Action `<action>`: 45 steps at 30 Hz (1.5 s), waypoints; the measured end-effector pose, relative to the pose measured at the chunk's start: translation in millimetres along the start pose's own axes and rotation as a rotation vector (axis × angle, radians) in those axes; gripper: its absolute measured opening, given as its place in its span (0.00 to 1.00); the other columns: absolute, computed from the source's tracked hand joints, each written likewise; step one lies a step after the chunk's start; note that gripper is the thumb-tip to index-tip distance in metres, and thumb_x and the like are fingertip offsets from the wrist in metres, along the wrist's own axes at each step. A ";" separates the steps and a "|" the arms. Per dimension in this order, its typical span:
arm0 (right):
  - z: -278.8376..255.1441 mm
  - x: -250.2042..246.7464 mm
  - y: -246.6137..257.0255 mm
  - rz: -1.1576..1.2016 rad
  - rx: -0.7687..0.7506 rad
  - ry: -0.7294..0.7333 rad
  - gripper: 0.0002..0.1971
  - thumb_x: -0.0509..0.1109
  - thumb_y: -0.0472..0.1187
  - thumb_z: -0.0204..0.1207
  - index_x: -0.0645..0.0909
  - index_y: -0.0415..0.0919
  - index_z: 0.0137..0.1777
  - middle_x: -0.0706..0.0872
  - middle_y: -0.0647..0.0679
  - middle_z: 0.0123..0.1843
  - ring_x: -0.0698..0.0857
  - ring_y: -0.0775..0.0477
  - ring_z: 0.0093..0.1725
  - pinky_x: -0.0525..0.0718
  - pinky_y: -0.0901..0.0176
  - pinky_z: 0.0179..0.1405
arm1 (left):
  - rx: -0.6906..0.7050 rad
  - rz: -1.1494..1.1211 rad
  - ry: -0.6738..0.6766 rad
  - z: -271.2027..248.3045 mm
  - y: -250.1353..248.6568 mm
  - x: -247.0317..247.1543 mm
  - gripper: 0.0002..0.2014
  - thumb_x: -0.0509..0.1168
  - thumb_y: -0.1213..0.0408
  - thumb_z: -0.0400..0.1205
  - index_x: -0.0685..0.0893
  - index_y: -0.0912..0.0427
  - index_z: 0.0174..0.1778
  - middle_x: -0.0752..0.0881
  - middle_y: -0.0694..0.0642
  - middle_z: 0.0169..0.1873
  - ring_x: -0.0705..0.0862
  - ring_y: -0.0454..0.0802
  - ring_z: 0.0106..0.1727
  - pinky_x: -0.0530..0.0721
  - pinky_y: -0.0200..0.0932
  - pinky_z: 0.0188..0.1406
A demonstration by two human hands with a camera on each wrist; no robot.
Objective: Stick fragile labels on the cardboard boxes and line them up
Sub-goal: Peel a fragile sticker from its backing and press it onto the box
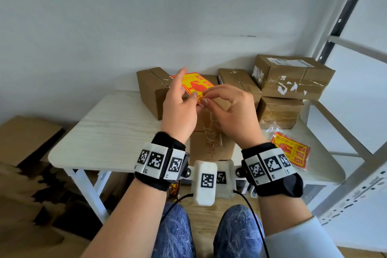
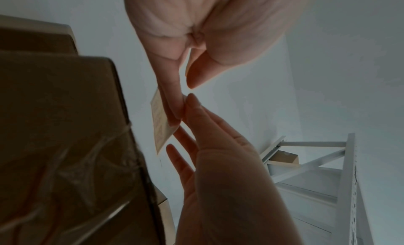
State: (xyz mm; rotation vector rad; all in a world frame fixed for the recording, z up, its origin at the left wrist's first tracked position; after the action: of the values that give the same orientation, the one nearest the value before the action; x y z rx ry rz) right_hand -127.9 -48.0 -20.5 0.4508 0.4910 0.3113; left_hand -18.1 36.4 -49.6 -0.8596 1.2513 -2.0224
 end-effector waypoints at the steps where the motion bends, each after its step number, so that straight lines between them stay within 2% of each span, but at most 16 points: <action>1: 0.5 1.0 0.1 -0.012 -0.002 0.007 0.03 0.78 0.37 0.74 0.90 0.39 0.41 0.91 0.50 0.45 0.89 0.50 0.48 0.85 0.48 0.51 | -0.009 -0.014 0.004 -0.2 -0.8 0.3 0.29 0.62 0.72 0.80 0.72 0.47 0.77 0.80 0.66 0.68 0.84 0.57 0.65 0.89 0.47 0.48; 4: 1.5 4.0 0.2 -0.064 0.004 0.021 0.03 0.74 0.37 0.76 0.87 0.38 0.43 0.89 0.50 0.45 0.87 0.50 0.47 0.83 0.51 0.49 | -0.049 -0.084 0.015 -0.6 -0.8 2.4 0.27 0.60 0.80 0.80 0.74 0.50 0.72 0.83 0.65 0.64 0.86 0.52 0.55 0.88 0.42 0.44; 6: 2.3 4.6 -1.4 -0.072 0.023 0.014 0.03 0.71 0.36 0.78 0.85 0.38 0.45 0.88 0.50 0.45 0.86 0.50 0.47 0.83 0.50 0.48 | -0.039 -0.089 0.027 -2.0 -4.2 5.2 0.28 0.63 0.84 0.77 0.76 0.52 0.68 0.87 0.61 0.60 0.86 0.50 0.53 0.88 0.44 0.46; 11: 3.9 3.7 -5.6 -0.008 0.143 0.003 0.04 0.69 0.39 0.82 0.84 0.43 0.46 0.88 0.53 0.45 0.85 0.53 0.45 0.84 0.53 0.44 | -0.008 -0.018 -0.017 -3.8 -8.6 1.1 0.29 0.74 0.75 0.66 0.80 0.50 0.63 0.88 0.60 0.60 0.88 0.55 0.62 0.86 0.59 0.63; 13: 3.8 3.2 -5.6 0.017 0.168 -0.006 0.04 0.70 0.40 0.82 0.84 0.44 0.46 0.88 0.53 0.44 0.85 0.54 0.43 0.84 0.57 0.40 | -0.009 -0.020 -0.030 -3.9 -9.1 0.1 0.30 0.76 0.74 0.66 0.81 0.53 0.65 0.88 0.59 0.62 0.87 0.53 0.64 0.86 0.57 0.64; 16: 3.6 2.2 -5.4 0.044 0.160 -0.024 0.04 0.70 0.39 0.81 0.84 0.42 0.45 0.89 0.52 0.41 0.87 0.51 0.41 0.85 0.54 0.39 | -0.047 -0.115 -0.028 -2.8 -6.7 -0.1 0.27 0.74 0.77 0.71 0.82 0.57 0.66 0.88 0.61 0.61 0.87 0.51 0.62 0.87 0.55 0.61; 18: 2.8 2.0 -7.1 0.044 0.167 -0.037 0.03 0.70 0.37 0.80 0.85 0.43 0.45 0.88 0.55 0.41 0.87 0.52 0.40 0.84 0.54 0.37 | -0.028 -0.081 -0.010 -3.4 -8.7 0.5 0.28 0.77 0.72 0.68 0.83 0.52 0.65 0.88 0.58 0.62 0.86 0.52 0.65 0.86 0.56 0.62; 20: 1.8 2.3 -9.8 0.037 0.185 -0.051 0.03 0.71 0.36 0.79 0.86 0.43 0.46 0.87 0.56 0.40 0.86 0.55 0.38 0.83 0.55 0.36 | 0.022 -0.023 0.021 -5.5 -11.5 1.4 0.29 0.77 0.69 0.66 0.83 0.49 0.64 0.87 0.56 0.64 0.84 0.55 0.69 0.87 0.49 0.60; 23: 0.9 1.8 -10.4 0.046 0.204 -0.058 0.03 0.71 0.37 0.80 0.86 0.41 0.47 0.87 0.56 0.39 0.82 0.61 0.33 0.77 0.64 0.33 | 0.089 0.012 0.050 -6.1 -11.4 0.6 0.28 0.76 0.75 0.71 0.82 0.55 0.68 0.85 0.58 0.66 0.82 0.55 0.71 0.87 0.37 0.51; 26: 2.2 2.2 -7.3 0.059 0.213 -0.041 0.03 0.72 0.38 0.81 0.86 0.41 0.47 0.87 0.57 0.38 0.81 0.63 0.31 0.75 0.69 0.33 | 0.109 0.053 0.055 -6.5 -14.7 -0.6 0.27 0.76 0.74 0.68 0.84 0.49 0.62 0.86 0.56 0.64 0.85 0.62 0.64 0.89 0.45 0.52; 28: 3.3 2.0 -4.8 0.068 0.208 -0.048 0.03 0.71 0.38 0.81 0.87 0.41 0.47 0.87 0.57 0.38 0.82 0.62 0.32 0.75 0.68 0.33 | 0.083 0.082 0.021 -5.7 -17.1 -3.5 0.24 0.77 0.72 0.64 0.86 0.46 0.53 0.88 0.54 0.59 0.88 0.57 0.58 0.89 0.53 0.55; 30: 4.5 1.7 -2.8 0.070 0.200 -0.053 0.04 0.71 0.38 0.81 0.87 0.41 0.46 0.87 0.56 0.38 0.83 0.60 0.34 0.77 0.65 0.33 | 0.069 0.104 -0.008 -4.9 -18.5 -6.0 0.19 0.77 0.68 0.61 0.88 0.45 0.45 0.91 0.52 0.54 0.89 0.52 0.59 0.89 0.58 0.57; 32: 5.2 2.3 -1.1 0.064 0.194 -0.045 0.04 0.72 0.39 0.81 0.87 0.42 0.46 0.88 0.54 0.40 0.85 0.57 0.36 0.81 0.61 0.33 | 0.058 0.115 -0.033 -5.6 -19.1 -9.1 0.14 0.78 0.63 0.62 0.89 0.46 0.42 0.92 0.53 0.48 0.90 0.54 0.56 0.88 0.62 0.56; 38: 4.8 5.0 2.9 0.078 0.188 -0.003 0.04 0.71 0.40 0.81 0.86 0.43 0.47 0.88 0.57 0.41 0.85 0.59 0.39 0.84 0.59 0.37 | 0.019 0.205 -0.067 -5.8 -15.8 -18.4 0.20 0.78 0.57 0.64 0.87 0.44 0.52 0.91 0.61 0.37 0.91 0.60 0.45 0.89 0.63 0.52; 42: 6.5 5.1 5.5 0.035 0.191 -0.049 0.04 0.70 0.40 0.82 0.84 0.46 0.46 0.85 0.58 0.39 0.81 0.60 0.35 0.78 0.65 0.34 | -0.013 0.169 -0.058 -6.9 -18.1 -22.0 0.22 0.71 0.77 0.73 0.86 0.52 0.60 0.88 0.74 0.39 0.91 0.66 0.43 0.91 0.60 0.48; 45: 13.6 0.6 4.4 0.014 0.249 -0.182 0.04 0.68 0.41 0.83 0.81 0.47 0.46 0.83 0.56 0.36 0.78 0.58 0.32 0.74 0.64 0.33 | -0.006 0.147 -0.080 -8.2 -24.9 -33.6 0.26 0.66 0.83 0.76 0.85 0.55 0.66 0.83 0.71 0.34 0.89 0.61 0.40 0.93 0.52 0.45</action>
State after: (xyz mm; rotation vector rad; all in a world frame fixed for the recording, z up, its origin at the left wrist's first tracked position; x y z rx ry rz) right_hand -121.2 -48.6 -7.9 0.7181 0.3500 0.2206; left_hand -7.9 75.7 -36.6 -0.8180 1.2398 -1.8521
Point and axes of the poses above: each hand's wrist, its own z-axis towards the middle knuckle, its own x-axis out of the palm, y = z × x, the point moved 7 cm from there along z, towards the middle knuckle
